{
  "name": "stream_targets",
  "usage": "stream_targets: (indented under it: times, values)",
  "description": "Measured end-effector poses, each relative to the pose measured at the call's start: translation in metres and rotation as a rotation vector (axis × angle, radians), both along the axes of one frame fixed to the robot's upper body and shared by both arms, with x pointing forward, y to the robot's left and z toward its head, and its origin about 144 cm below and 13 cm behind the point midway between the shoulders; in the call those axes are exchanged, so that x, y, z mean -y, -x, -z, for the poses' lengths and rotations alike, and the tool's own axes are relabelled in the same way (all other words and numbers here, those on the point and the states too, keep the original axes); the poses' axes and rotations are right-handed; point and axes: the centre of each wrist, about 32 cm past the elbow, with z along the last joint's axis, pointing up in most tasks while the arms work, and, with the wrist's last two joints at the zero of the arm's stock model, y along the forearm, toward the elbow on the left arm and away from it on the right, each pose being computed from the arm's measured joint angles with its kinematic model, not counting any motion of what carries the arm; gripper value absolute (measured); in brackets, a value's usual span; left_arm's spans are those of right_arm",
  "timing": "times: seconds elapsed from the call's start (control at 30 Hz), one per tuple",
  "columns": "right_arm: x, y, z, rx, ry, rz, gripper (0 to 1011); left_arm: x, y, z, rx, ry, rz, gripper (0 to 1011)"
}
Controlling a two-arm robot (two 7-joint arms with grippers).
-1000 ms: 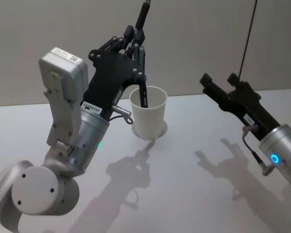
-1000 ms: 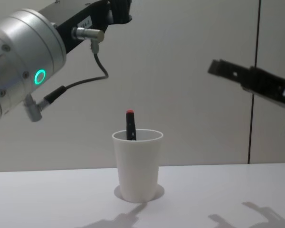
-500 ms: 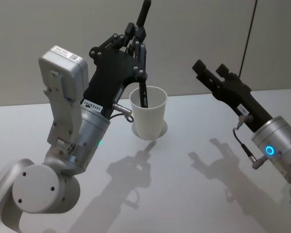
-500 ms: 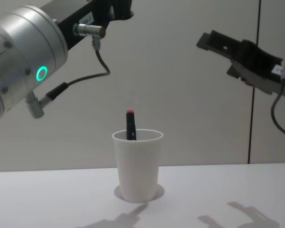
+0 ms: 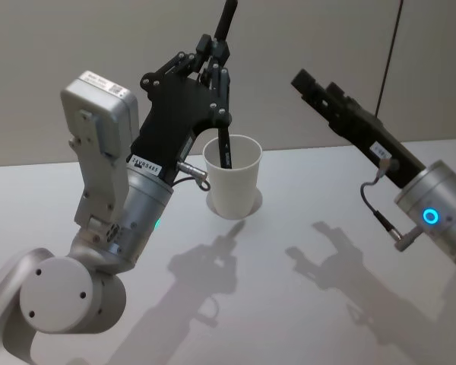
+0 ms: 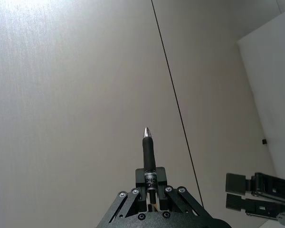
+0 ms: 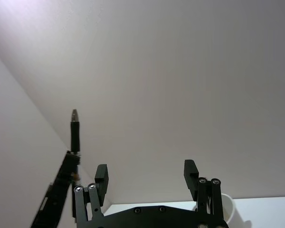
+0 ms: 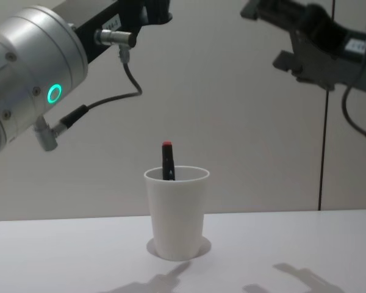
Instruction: Place the pen into the pen holder.
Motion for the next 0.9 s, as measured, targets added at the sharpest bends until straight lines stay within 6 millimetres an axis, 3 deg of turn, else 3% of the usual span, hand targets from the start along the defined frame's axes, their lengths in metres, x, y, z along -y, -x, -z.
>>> stream_targets:
  times: [0.9]
  values:
    - [-0.008,-0.035,-0.057,-0.033,-0.024,-0.261,1001,0.000,0.000,0.000,0.002,0.001,0.001,129]
